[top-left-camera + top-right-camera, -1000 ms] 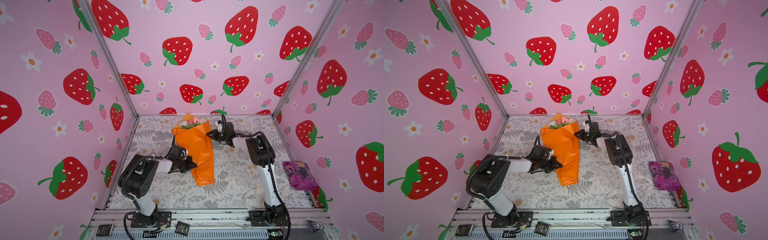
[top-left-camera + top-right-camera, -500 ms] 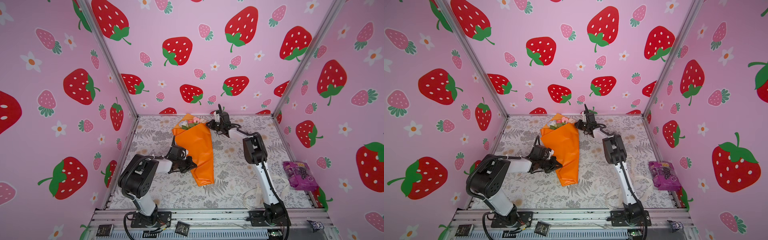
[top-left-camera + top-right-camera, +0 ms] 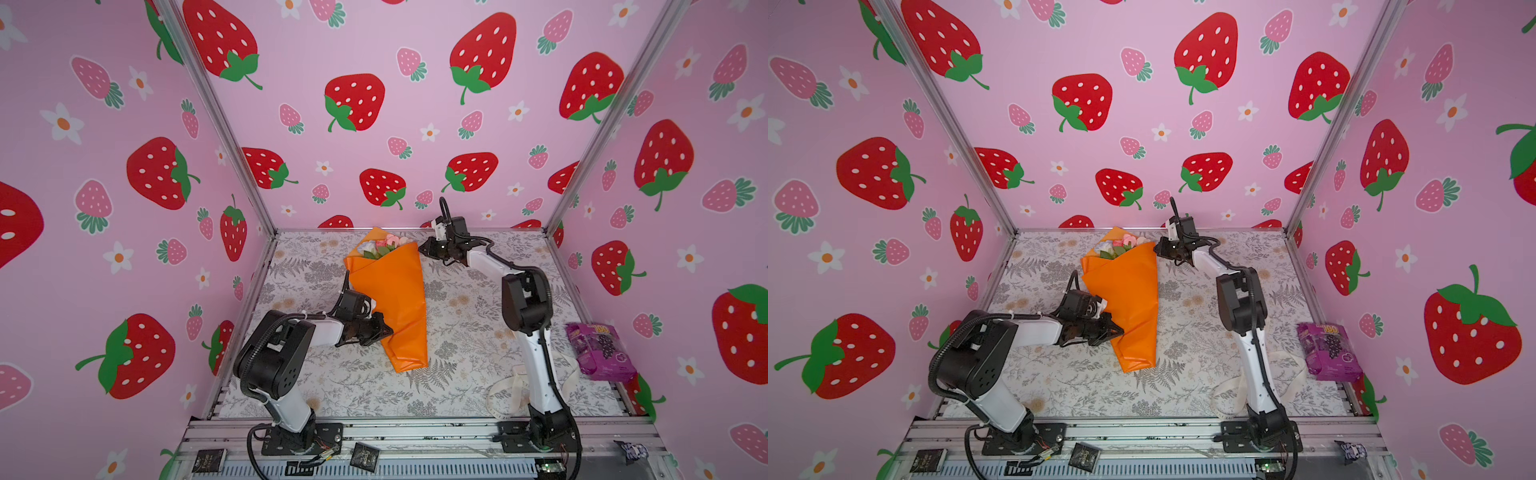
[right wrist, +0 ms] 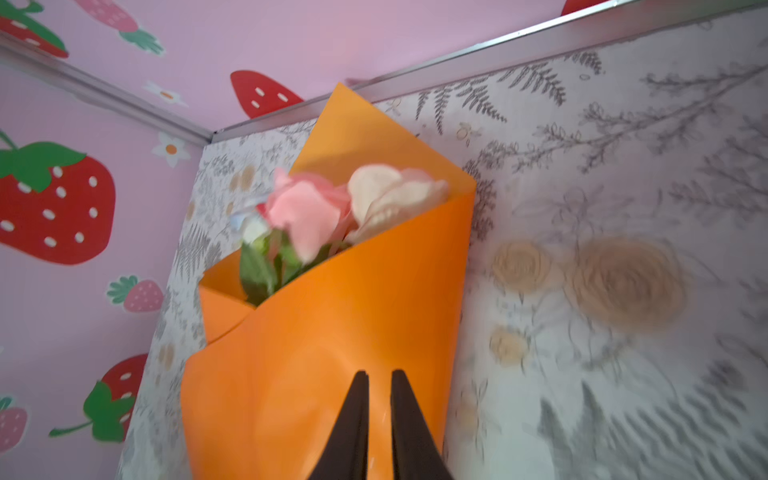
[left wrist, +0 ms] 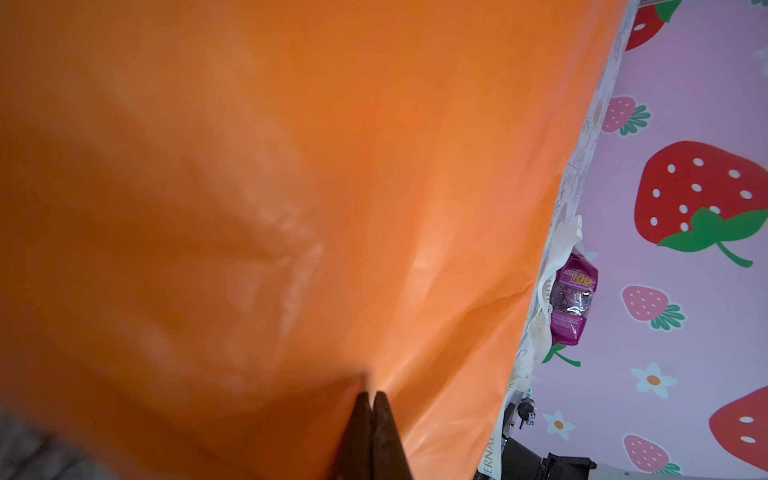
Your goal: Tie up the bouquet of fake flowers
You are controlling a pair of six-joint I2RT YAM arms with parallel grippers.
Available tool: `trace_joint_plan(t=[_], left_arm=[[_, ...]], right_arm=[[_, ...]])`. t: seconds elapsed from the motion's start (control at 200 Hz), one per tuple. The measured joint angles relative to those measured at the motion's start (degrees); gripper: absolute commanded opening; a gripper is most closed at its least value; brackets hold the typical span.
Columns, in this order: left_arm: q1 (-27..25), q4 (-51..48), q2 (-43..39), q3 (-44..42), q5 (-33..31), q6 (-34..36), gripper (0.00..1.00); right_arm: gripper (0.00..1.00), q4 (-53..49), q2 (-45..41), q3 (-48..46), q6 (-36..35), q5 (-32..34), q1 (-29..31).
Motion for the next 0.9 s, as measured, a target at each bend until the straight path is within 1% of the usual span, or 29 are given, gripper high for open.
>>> trace_joint_plan(t=[0.115,0.165,0.225,0.365,0.425,0.565,0.695,0.74,0.76,0.835,0.875,0.9], left_arm=[[0.00,-0.35,-0.31,0.00,0.02,0.00,0.00],[0.00,-0.59,-0.31,0.00,0.04,0.00,0.00],[0.00,-0.74,-0.31,0.00,0.04,0.00,0.00],[0.00,-0.83,-0.31,0.00,0.07,0.02,0.00],[0.00,-0.96,-0.31,0.00,0.04,0.02,0.00],[0.00,-1.14,-0.35,0.00,0.04,0.02,0.00],[0.00,-1.73,-1.36,0.00,0.00,0.02,0.00],[0.02,-2.38,-2.45,0.00,-0.15,0.00,0.04],[0.07,-2.69,-3.13,0.00,-0.26,0.02,0.11],[0.26,-4.24,-6.19,0.02,-1.07,0.48,0.22],[0.44,-5.64,-7.89,0.04,-1.95,0.90,0.34],[0.63,-6.69,-9.05,0.13,-2.54,1.42,0.39]], right_arm=[[0.13,9.62,-15.87,-21.29,1.79,-1.27,1.07],[0.13,12.90,-19.65,-27.69,2.80,-1.44,2.45],[0.13,15.50,-21.05,-32.83,3.32,-1.79,4.83],[0.12,17.27,-18.49,-39.26,4.33,-2.08,10.36],[0.11,18.23,-17.29,-41.55,4.63,-2.32,11.67],[0.10,19.08,-15.19,-44.15,5.27,-2.03,11.37],[0.11,21.07,-15.10,-45.05,5.73,-1.99,10.91],[0.12,21.55,-15.13,-45.29,5.73,-2.08,10.91],[0.13,21.75,-15.21,-45.42,5.73,-2.21,10.91],[0.16,22.21,-15.69,-45.86,5.77,-2.80,10.91],[0.17,22.01,-16.13,-45.99,5.70,-3.04,10.91],[0.19,21.94,-16.55,-46.07,5.66,-3.15,10.88]])
